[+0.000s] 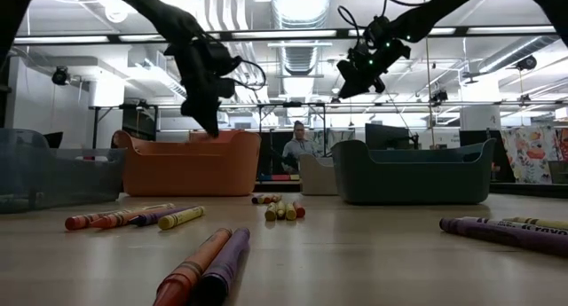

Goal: Sort crayons
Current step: Put the yellow crayon into the orange bin, then put the white crayon into the black bin

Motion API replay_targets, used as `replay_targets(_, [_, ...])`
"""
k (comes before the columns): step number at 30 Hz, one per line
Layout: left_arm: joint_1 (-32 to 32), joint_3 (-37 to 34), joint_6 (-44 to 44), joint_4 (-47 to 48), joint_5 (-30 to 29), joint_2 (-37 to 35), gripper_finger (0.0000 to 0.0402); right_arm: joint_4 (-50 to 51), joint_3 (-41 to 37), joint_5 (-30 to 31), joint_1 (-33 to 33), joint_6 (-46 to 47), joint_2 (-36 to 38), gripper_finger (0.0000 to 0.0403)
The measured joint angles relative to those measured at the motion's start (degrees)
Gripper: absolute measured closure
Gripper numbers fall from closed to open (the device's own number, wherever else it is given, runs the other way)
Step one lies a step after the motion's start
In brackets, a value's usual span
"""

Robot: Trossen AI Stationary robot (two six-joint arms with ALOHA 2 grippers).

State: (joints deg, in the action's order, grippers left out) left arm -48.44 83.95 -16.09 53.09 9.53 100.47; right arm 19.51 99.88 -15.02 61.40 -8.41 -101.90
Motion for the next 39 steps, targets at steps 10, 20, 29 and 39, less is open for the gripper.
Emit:
replay_targets(10, [0.8,-0.1,-7.0,2.6,1.5,4.0,0.0401,-1.4,0.0,1.5,2.8,4.6,-1.3,0.0333])
replay_targets(20, [0.8,0.0,-1.7,3.6,0.0,3.8,0.0327,-0.6,0.0,-2.0,2.9,10.4,-0.6,0.0333])
replay_targets(29, [0.8,7.4,-0.2,0.9,3.3,1.5,0.0299,10.2,0.0,-18.5,1.2,25.3,4.8,0.0333])
replay_targets(39, [0.9,10.0,5.9,-8.7,3.8,-8.3,0.0321,48.8,0.0,-28.5,-13.6,31.4,12.0,0.0333])
